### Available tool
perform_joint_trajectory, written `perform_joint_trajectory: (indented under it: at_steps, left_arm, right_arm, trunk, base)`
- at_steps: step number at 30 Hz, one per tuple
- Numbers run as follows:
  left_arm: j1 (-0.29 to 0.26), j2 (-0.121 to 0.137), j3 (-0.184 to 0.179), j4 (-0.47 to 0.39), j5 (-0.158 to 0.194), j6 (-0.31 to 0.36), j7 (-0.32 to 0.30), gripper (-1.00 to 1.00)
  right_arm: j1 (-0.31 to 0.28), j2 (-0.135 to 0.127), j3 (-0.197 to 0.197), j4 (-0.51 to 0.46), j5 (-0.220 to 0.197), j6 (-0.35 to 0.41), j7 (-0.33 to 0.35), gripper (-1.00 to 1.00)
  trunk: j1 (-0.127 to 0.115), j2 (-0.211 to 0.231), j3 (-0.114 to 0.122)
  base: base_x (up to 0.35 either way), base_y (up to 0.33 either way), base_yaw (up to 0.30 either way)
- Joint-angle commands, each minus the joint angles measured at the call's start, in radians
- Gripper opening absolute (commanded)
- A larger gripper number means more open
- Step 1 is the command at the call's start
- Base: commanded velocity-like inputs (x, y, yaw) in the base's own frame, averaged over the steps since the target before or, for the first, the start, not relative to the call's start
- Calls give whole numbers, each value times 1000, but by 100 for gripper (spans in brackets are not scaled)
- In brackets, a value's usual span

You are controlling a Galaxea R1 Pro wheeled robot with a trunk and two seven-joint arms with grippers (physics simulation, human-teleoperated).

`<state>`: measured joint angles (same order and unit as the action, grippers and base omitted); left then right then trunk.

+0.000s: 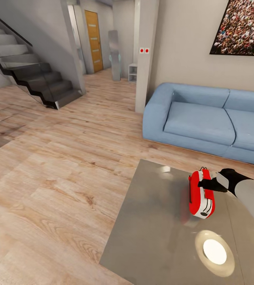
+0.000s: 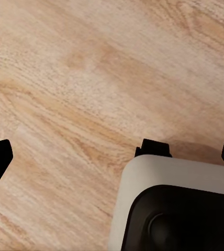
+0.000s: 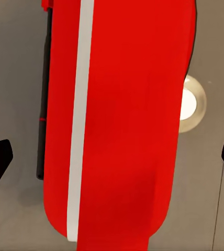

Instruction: Turn on the radio receiver that's on the table in the living room.

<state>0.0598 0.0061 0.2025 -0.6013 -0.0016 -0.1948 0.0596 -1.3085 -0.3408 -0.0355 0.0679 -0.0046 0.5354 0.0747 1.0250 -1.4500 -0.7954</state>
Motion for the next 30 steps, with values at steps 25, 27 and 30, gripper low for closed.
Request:
perform_joint_trajectory:
  at_steps: [25, 27, 30]
  left_arm:
    - [0, 0, 0, 1, -1, 0, 0, 100]
    - [0, 0, 0, 0, -1, 0, 0, 100]
    - [0, 0, 0, 0, -1, 0, 0, 100]
  right_arm:
    - [0, 0, 0, 0, 0, 1, 0, 100]
    - [0, 0, 0, 0, 0, 0, 0, 100]
    - [0, 0, 0, 0, 0, 0, 0, 100]
  trunk:
    - [0, 0, -34]
    - [0, 0, -34]
    - [0, 0, -35]
  base:
    - [0, 0, -26]
    - [0, 0, -11]
    - [0, 0, -4]
